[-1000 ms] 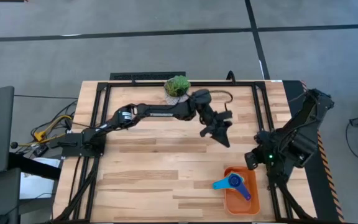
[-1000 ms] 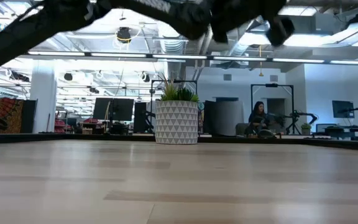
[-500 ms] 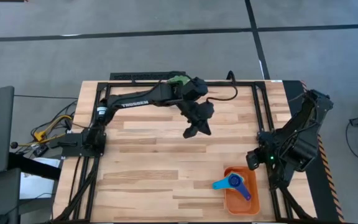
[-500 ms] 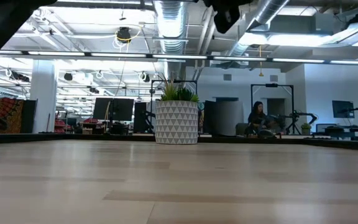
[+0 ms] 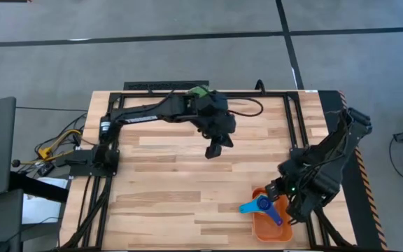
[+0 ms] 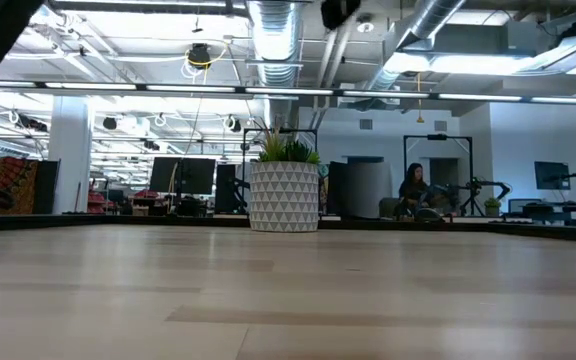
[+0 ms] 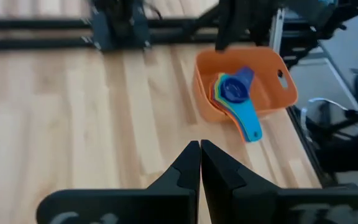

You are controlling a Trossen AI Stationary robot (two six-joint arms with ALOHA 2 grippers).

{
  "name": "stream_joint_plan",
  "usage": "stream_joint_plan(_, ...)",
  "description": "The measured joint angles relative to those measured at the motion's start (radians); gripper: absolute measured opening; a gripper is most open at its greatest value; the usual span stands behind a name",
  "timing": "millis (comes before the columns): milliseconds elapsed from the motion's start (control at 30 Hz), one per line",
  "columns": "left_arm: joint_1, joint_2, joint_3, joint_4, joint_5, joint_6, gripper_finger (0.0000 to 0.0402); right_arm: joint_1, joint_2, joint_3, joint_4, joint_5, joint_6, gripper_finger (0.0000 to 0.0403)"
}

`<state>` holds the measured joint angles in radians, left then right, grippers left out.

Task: Nest measuring cups in basket
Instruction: Put the stacked measuring cups into the orange bin

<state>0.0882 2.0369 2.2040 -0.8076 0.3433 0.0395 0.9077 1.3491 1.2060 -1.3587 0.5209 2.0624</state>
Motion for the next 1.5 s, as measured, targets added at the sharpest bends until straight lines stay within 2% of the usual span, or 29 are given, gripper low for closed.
stream_joint_plan(67,-0.013,-0.040,-0.013,0.014,-0.046,0.014,0.0000,0.000,0.016,0.000,0.015,0.000,-0.001,0.0015)
stream_joint_plan(167,-0.023,-0.138,-0.132,0.112,-0.075,-0.001,0.0000,0.000,0.032,0.000,0.030,0.000,-0.002,0.0013)
stream_joint_plan(367,-0.029,-0.399,-0.674,0.532,-0.116,-0.162,0.0000,-0.001,0.034,0.000,0.033,-0.005,-0.002,0.0012)
stream_joint_plan(433,-0.030,-0.481,-0.845,0.717,-0.122,-0.226,0.0000,-0.001,0.034,0.000,0.031,-0.051,-0.012,0.0012)
stream_joint_plan(533,-0.039,-0.553,-1.035,0.914,-0.150,-0.302,0.0000,-0.001,0.046,0.000,0.042,-0.161,-0.035,0.0009)
stream_joint_plan(633,-0.058,-0.565,-1.161,0.999,-0.185,-0.335,0.0000,-0.005,0.080,0.000,0.105,-0.228,-0.056,0.0007)
stream_joint_plan(767,-0.087,-0.549,-1.243,1.082,-0.198,-0.366,0.0000,0.003,0.149,0.000,0.163,-0.340,-0.079,0.0007)
stream_joint_plan(900,-0.113,-0.502,-1.256,1.088,-0.210,-0.350,0.0000,0.027,0.216,0.000,0.224,-0.443,-0.057,0.0004)
stream_joint_plan(1100,-0.129,-0.436,-1.254,1.151,-0.206,-0.366,0.0000,0.069,0.276,0.000,0.218,-0.453,0.040,0.0005)
stream_joint_plan(1333,-0.124,-0.431,-1.254,1.166,-0.210,-0.349,0.0000,0.072,0.337,0.000,0.190,-0.465,0.019,0.0005)
stream_joint_plan(1500,-0.123,-0.431,-1.254,1.166,-0.201,-0.360,0.0000,0.072,0.375,-0.001,0.243,-0.482,-0.002,0.0005)
